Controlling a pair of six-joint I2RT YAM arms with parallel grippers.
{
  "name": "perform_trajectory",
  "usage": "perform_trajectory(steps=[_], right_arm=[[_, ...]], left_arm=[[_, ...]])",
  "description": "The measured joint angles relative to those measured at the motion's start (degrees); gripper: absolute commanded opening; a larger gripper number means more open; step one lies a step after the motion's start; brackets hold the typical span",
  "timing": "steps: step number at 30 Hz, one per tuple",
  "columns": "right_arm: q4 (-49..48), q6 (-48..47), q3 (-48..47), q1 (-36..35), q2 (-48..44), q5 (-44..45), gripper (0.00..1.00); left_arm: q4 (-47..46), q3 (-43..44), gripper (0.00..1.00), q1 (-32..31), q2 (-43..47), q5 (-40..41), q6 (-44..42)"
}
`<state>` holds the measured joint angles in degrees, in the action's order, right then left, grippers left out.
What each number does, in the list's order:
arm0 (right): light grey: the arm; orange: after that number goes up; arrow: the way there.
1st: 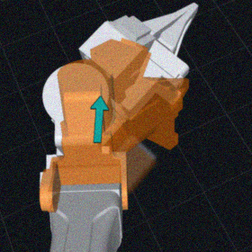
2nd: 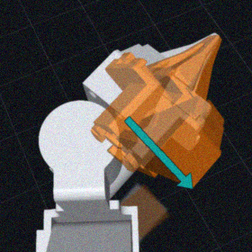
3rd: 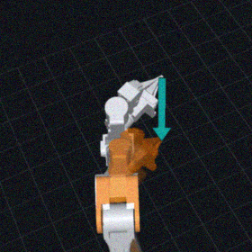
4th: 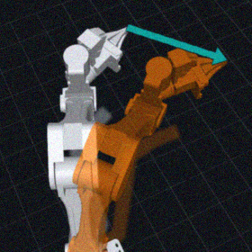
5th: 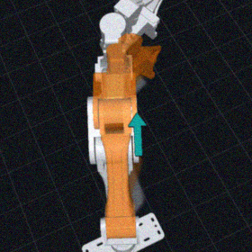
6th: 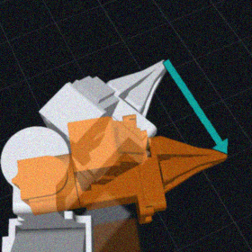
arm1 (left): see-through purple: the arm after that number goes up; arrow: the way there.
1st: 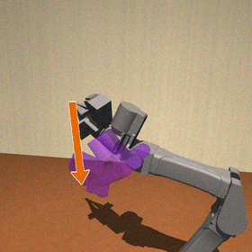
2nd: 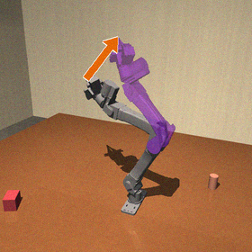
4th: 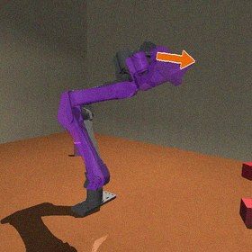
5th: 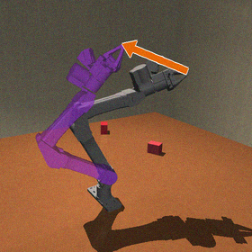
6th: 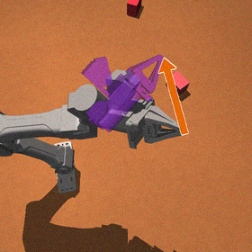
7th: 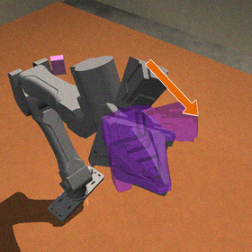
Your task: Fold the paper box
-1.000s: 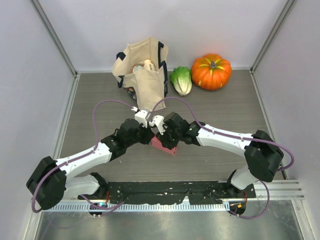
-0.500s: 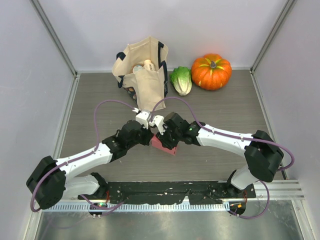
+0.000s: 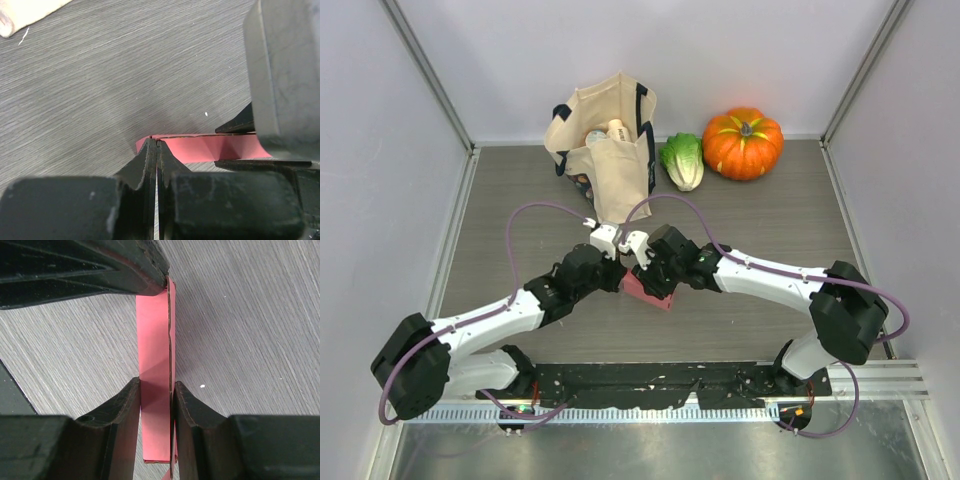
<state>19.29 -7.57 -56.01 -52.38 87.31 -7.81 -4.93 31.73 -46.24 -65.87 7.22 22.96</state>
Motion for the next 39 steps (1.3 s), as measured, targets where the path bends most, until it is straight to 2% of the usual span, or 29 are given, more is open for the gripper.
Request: perform_trajectory(steps=[3, 5, 6, 8, 9, 11, 14, 16, 21, 23, 29, 31, 34, 36, 39], right_arm=[[-0.09, 0.02, 0.11, 0.0, -0.09, 0.0, 0.22], [-0.11, 0.11, 0.11, 0.0, -0.09, 0.0, 0.27], [-0.26, 0.26, 0.24, 0.0, -0.2, 0.11, 0.33], [-0.57, 0.76, 0.55, 0.0, -0.39, 0.22, 0.38], [-0.79, 1.09, 0.7, 0.0, -0.5, 0.28, 0.46], [-1.42, 2.43, 1.27, 0.0, -0.9, 0.72, 0.52], [-2.16, 5.09, 3.15, 0.0, -2.6, 1.4, 0.56], [-2.14, 7.39, 3.98, 0.0, -4.09, 2.16, 0.62], [-2.08, 13.55, 4.17, 0.0, -8.2, 3.93, 0.65], [-1.88, 16.85, 4.17, 0.0, -10.62, 4.96, 0.65], [6.14, 28.11, 4.02, 0.0, -17.42, 13.25, 0.47], [9.51, 31.23, 4.07, 0.02, -18.43, 14.69, 0.46], [11.87, 34.25, 5.75, 0.09, -20.39, 16.02, 0.45], [12.35, 35.15, 7.28, 0.09, -22.01, 16.15, 0.39], [12.15, 35.95, 8.52, 0.09, -22.75, 16.15, 0.36]], left_arm=[[-0.33, -0.17, 0.01, -0.37, 0.02, 0.7, 0.31], [-0.48, -0.26, 0.0, -0.59, 0.02, 1.11, 0.42], [-0.72, -0.39, 0.0, -0.66, 0.04, 1.25, 0.42], [-1.16, -0.7, 0.0, -0.79, 0.13, 1.44, 0.44], [-1.33, -0.81, 0.0, -0.85, 0.15, 1.57, 0.44], [-1.62, -1.03, 0.0, -0.96, 0.26, 1.77, 0.44], [-1.62, -1.36, 0.0, -1.07, 0.7, 1.86, 0.44], [-1.62, -1.64, 0.0, -1.14, 1.03, 2.05, 0.44], [-1.64, -2.08, 0.0, -1.18, 1.51, 2.25, 0.44], [-1.66, -2.08, 0.0, -1.25, 1.53, 2.25, 0.52], [-1.66, -2.08, 0.0, -1.36, 1.53, 2.27, 0.59], [-1.64, -2.08, 0.0, -1.38, 1.53, 2.27, 0.59], [-1.62, -2.08, 0.0, -1.4, 1.53, 2.27, 0.59], [-1.6, -2.08, 0.0, -1.4, 1.53, 2.29, 0.59], [-1.57, -2.08, 0.0, -1.4, 1.57, 2.34, 0.59]])
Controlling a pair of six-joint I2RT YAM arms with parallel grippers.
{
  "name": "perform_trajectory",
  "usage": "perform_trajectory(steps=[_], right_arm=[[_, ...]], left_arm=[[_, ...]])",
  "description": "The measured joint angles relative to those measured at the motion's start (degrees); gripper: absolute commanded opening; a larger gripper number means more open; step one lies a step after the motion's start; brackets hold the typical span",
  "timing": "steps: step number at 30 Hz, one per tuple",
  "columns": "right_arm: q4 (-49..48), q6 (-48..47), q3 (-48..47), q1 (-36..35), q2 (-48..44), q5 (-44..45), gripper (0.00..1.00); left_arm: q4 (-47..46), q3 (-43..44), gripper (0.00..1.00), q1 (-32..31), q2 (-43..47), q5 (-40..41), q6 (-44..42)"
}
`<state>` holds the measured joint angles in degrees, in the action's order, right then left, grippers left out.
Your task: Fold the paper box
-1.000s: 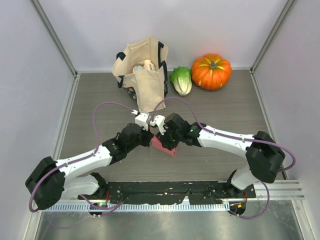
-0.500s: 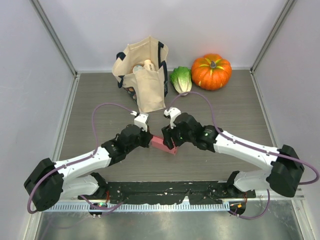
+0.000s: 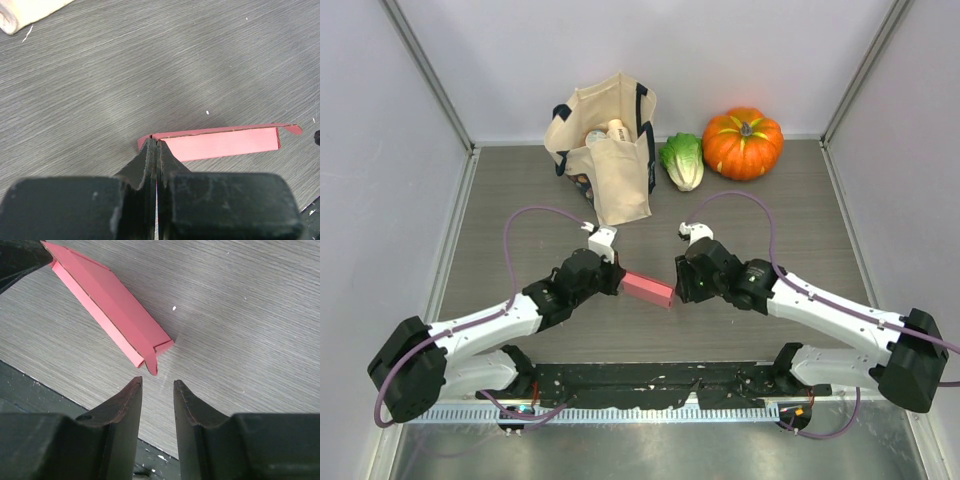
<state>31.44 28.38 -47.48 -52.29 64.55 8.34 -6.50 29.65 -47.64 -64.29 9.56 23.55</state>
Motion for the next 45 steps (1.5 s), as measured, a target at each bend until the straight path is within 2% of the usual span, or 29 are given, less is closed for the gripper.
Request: perform_trajectory(steps=[6, 12, 19, 23, 26, 45], right_arm=[[-1.95, 0.28, 0.04, 0.0, 3.39, -0.72, 0.34], [-3.65, 0.33, 0.04, 0.0, 3.87, -1.03, 0.21], [-4.37, 0.76, 0.02, 0.0, 5.49, -1.53, 0.21], [-4.61, 1.03, 0.02, 0.0, 5.6, -1.6, 0.06], [-4.79, 1.86, 0.02, 0.0, 5.62, -1.75, 0.01], [-4.35, 16.59, -0.61, 0.81, 7.5, -1.2, 0.01]], left_arm=[[0.2, 0.0, 0.0, 0.0, 0.11, 0.15, 0.0], [0.44, 0.0, 0.0, 0.0, 0.28, 0.15, 0.02], [1.38, 0.0, 0.0, 0.0, 0.92, 0.13, 0.02], [1.46, 0.0, 0.0, -0.09, 0.96, 0.11, 0.02], [1.49, 0.0, 0.0, -0.26, 0.96, 0.22, 0.02], [1.86, 0.0, 0.0, -1.25, 1.09, 2.49, 0.07]])
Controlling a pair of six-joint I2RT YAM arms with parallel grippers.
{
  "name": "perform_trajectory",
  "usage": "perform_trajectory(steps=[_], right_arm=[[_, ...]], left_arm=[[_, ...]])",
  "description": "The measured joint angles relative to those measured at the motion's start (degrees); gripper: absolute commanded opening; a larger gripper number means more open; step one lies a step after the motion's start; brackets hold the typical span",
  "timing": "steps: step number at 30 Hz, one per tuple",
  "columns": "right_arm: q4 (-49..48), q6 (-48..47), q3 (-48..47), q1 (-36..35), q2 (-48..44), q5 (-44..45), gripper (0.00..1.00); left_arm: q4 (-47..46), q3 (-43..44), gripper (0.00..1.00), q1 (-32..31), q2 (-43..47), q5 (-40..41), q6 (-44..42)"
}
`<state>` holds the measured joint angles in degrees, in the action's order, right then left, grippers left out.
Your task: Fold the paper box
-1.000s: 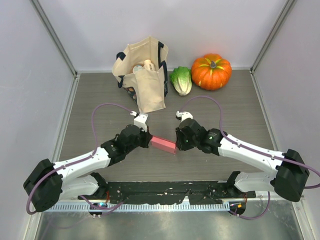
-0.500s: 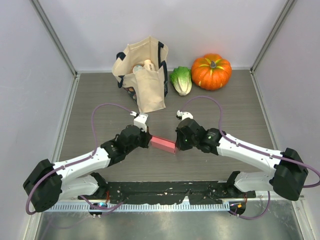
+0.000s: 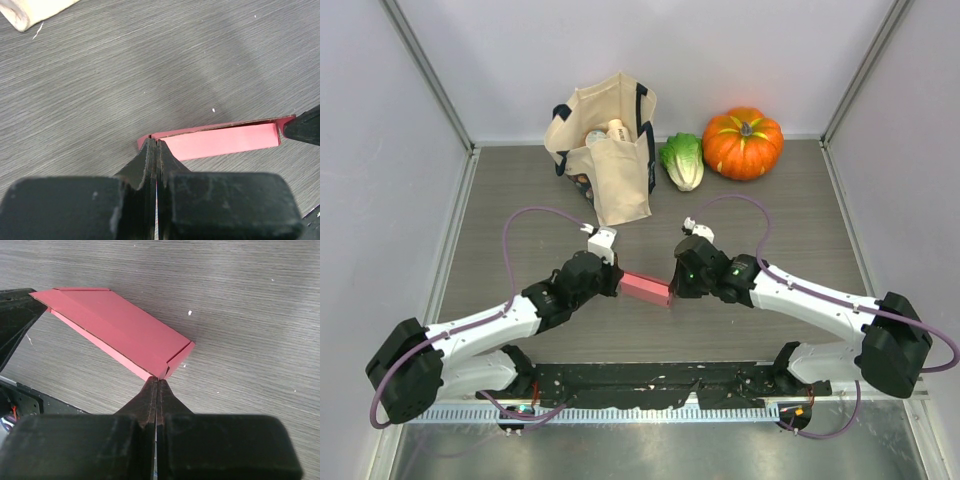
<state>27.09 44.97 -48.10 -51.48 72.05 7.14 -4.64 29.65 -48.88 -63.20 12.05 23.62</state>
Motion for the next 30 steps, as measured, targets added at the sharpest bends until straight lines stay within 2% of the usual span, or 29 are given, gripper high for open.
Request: perform_trajectory(steps=[11, 19, 30], right_arm=[[-0.11, 6.29, 0.2, -0.02, 0.11, 2.49, 0.01], [-3.21, 6.82, 1.46, -0.2, 0.61, 5.14, 0.01], [-4.63, 3.15, 1.9, -7.23, 2.1, 16.79, 0.01]], left_arm=[[0.17, 0.0, 0.0, -0.68, 0.07, 0.94, 0.24], [0.17, -0.39, 0.0, -1.05, 0.55, 1.9, 0.55], [-2.19, -2.56, 0.0, -2.75, 1.6, 5.33, 1.73]])
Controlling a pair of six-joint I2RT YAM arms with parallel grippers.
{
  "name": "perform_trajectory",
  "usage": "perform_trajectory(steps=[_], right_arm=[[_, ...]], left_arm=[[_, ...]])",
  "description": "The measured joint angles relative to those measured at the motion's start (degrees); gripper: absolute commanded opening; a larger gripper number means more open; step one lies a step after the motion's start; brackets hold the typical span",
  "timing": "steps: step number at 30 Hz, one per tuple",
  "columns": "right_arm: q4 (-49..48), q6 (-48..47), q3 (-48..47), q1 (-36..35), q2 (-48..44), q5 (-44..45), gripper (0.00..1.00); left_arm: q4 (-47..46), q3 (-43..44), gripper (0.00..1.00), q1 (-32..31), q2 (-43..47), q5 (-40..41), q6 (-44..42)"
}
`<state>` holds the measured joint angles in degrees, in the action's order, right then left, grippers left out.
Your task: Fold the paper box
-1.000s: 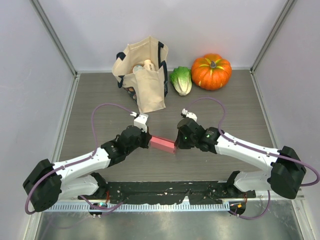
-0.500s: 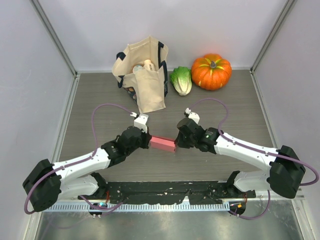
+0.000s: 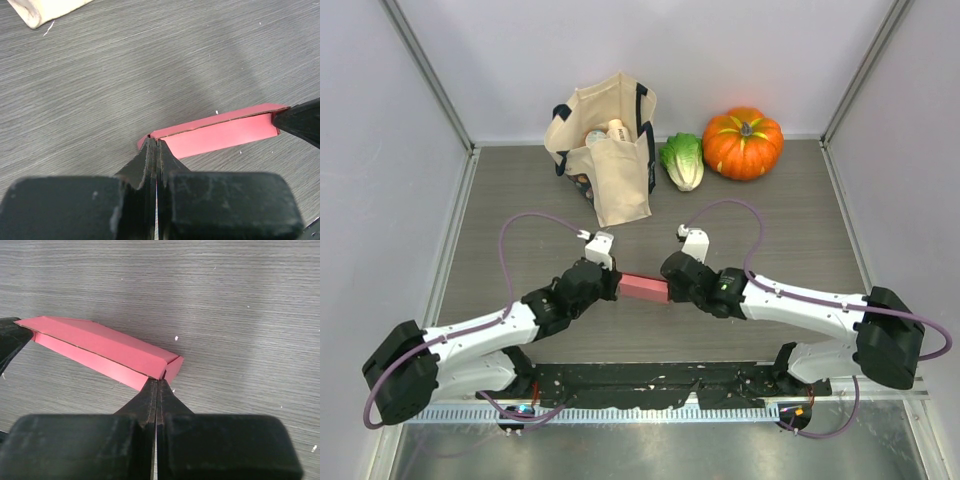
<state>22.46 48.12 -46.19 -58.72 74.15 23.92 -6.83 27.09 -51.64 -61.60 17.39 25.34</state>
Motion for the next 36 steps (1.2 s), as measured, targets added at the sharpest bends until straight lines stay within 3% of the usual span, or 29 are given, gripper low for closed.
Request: perform_trajectory(steps=[5, 6, 8, 9, 17, 22, 28, 36], right_arm=[[-2.54, -1.49, 2.12, -1.46, -1.03, 1.99, 0.01], [-3.54, -1.81, 2.86, -1.53, -1.53, 1.99, 0.04], [-4.98, -2.75, 3.69, -1.55, -1.97, 1.75, 0.16], [-5.22, -3.32, 3.74, -1.55, -2.14, 1.4, 0.32], [-3.13, -1.2, 3.78, 1.27, -7.87, -7.98, 0.76], [-1.9, 13.84, 3.78, 4.7, -11.76, -12.04, 0.8], [2.05, 31.39, 3.06, 4.72, -6.54, -15.74, 0.81], [-1.03, 45.2, 5.07, 4.87, -7.21, -15.85, 0.81]], left_arm=[[-0.83, -1.4, 0.0, -1.38, 1.07, 2.05, 0.76], [-1.09, -1.7, 0.0, -1.64, 1.31, 2.45, 1.05], [-1.38, -2.25, 0.0, -2.27, 1.77, 3.34, 1.38], [-1.44, -2.54, 0.0, -2.64, 2.08, 3.96, 1.49], [-1.7, -3.17, 0.0, -5.2, 2.58, 6.71, 2.97], [-1.05, -3.02, 0.0, -6.56, 2.29, 9.38, 4.98], [3.96, 0.15, 0.0, -8.2, -0.44, 13.7, 9.79], [5.81, 1.99, 0.0, -9.18, -2.75, 16.26, 13.25]])
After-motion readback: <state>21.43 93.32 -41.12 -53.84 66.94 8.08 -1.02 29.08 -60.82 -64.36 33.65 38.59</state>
